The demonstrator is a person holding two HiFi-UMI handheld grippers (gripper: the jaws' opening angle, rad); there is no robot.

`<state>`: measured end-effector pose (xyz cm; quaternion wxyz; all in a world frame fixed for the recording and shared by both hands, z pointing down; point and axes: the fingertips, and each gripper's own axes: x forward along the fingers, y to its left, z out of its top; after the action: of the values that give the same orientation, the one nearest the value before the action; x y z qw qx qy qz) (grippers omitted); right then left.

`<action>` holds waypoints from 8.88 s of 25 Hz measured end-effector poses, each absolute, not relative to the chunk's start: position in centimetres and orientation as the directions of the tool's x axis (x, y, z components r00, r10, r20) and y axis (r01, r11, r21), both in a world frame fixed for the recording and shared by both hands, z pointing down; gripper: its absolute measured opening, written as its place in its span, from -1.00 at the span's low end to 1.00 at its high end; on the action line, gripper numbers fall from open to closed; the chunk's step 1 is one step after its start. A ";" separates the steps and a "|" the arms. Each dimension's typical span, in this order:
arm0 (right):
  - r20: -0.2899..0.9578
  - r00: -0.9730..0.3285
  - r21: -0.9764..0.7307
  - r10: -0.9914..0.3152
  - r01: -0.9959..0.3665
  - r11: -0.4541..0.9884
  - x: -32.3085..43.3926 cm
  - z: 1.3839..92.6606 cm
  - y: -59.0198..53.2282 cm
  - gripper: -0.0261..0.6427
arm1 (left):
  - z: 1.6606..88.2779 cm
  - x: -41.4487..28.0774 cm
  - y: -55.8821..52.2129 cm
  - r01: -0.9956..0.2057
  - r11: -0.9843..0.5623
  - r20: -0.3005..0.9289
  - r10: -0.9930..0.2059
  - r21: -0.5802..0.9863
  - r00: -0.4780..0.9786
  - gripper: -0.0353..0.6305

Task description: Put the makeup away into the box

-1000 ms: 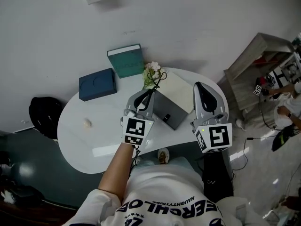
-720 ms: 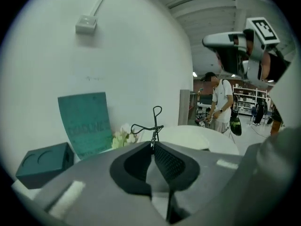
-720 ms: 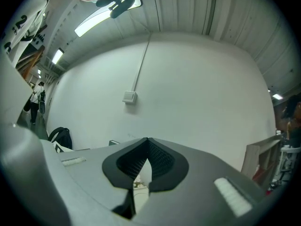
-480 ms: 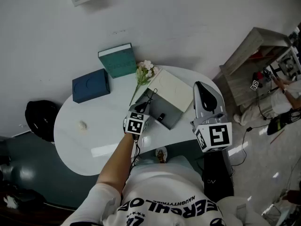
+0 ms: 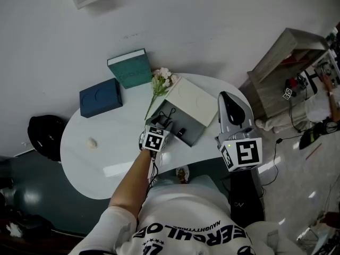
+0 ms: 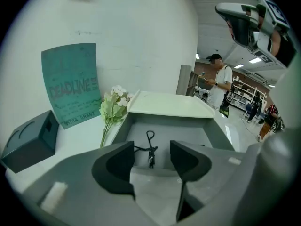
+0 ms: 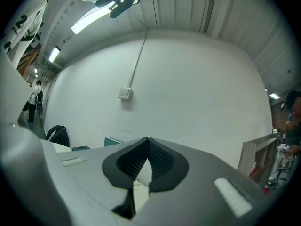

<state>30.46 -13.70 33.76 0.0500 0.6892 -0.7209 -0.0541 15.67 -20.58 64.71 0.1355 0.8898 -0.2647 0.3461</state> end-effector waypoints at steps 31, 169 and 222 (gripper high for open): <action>-0.077 -0.148 0.172 -0.986 -0.976 0.133 25.7 30.9 -15.3 -0.83 | 30.3 14.3 -21.2 -0.643 -0.725 -0.051 -0.653 -0.246 0.756 -0.27; -0.080 -0.153 0.184 -0.985 -0.973 0.137 15.7 30.2 -15.6 -0.83 | 30.4 0.5 -21.2 -0.694 -0.693 0.039 -0.712 -0.195 0.701 -0.40; -0.024 0.034 0.132 -0.999 -0.991 -0.036 33.6 34.6 -11.4 -0.83 | 60.8 23.6 -10.5 -0.284 -0.949 0.639 -0.137 0.134 0.757 0.04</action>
<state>33.59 -11.35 34.60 0.0394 0.7178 -0.6930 -0.0545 23.60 -10.53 60.79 0.1120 0.9306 -0.1131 0.3297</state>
